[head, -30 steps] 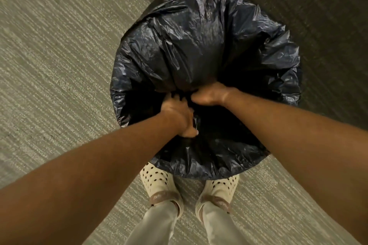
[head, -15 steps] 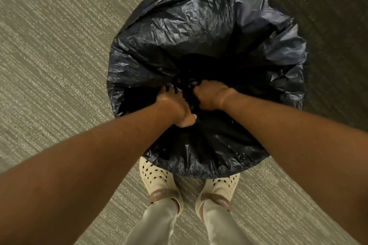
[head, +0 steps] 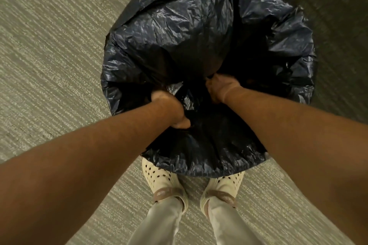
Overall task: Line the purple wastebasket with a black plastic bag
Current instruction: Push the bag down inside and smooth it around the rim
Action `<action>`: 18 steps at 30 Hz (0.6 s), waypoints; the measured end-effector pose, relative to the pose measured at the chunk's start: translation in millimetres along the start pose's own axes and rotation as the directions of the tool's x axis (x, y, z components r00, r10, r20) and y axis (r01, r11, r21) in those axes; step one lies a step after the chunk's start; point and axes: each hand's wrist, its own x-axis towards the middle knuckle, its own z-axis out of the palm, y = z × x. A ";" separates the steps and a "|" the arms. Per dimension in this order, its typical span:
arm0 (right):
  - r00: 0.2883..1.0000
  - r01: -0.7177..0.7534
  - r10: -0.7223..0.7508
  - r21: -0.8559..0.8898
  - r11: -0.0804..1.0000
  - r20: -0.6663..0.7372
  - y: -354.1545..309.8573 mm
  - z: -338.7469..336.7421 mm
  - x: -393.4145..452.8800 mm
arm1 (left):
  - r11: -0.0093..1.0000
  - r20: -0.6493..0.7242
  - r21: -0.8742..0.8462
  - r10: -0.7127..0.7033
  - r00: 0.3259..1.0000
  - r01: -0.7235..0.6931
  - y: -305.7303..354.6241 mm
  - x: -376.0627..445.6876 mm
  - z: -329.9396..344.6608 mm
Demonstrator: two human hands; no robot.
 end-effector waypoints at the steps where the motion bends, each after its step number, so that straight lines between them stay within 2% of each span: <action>1: 1.000 -0.005 0.006 -0.032 0.999 0.007 3.4 0.8 -0.3 | 1.000 0.002 -0.018 0.004 1.000 -0.004 0.0 -1.5 -1.0; 4: 1.000 -0.008 0.009 -0.131 0.991 0.010 7.5 0.8 -2.4 | 1.000 0.004 -0.020 0.024 1.000 -0.024 -0.2 -8.4 -5.6; 6: 0.999 0.000 -0.006 -0.113 0.994 -0.051 6.9 -1.3 -5.5 | 0.998 -0.012 -0.021 0.058 0.998 -0.058 -0.9 -11.7 -11.2; 8: 0.982 0.015 -0.028 -0.071 0.997 -0.184 2.5 -5.3 -11.9 | 0.993 -0.131 -0.051 0.095 0.987 -0.103 0.5 -11.6 -18.2; 11: 0.948 0.065 -0.073 -0.037 0.997 -0.310 -9.4 -6.5 -19.8 | 0.965 -0.403 -0.178 0.106 0.909 -0.191 8.5 -7.1 -27.0; 13: 0.964 0.079 -0.050 0.104 0.991 -0.262 -14.9 -4.4 -22.6 | 0.951 -0.446 -0.243 0.067 0.892 -0.193 12.7 0.3 -23.2; 15: 0.982 0.123 -0.094 0.181 0.976 -0.162 -16.7 1.4 -22.2 | 0.954 -0.384 -0.233 0.089 0.919 -0.189 14.7 12.0 -14.5; 18: 0.984 0.178 -0.178 0.095 0.979 -0.017 -20.5 12.0 -16.5 | 0.978 -0.300 -0.121 0.126 0.946 -0.168 12.3 30.8 -4.1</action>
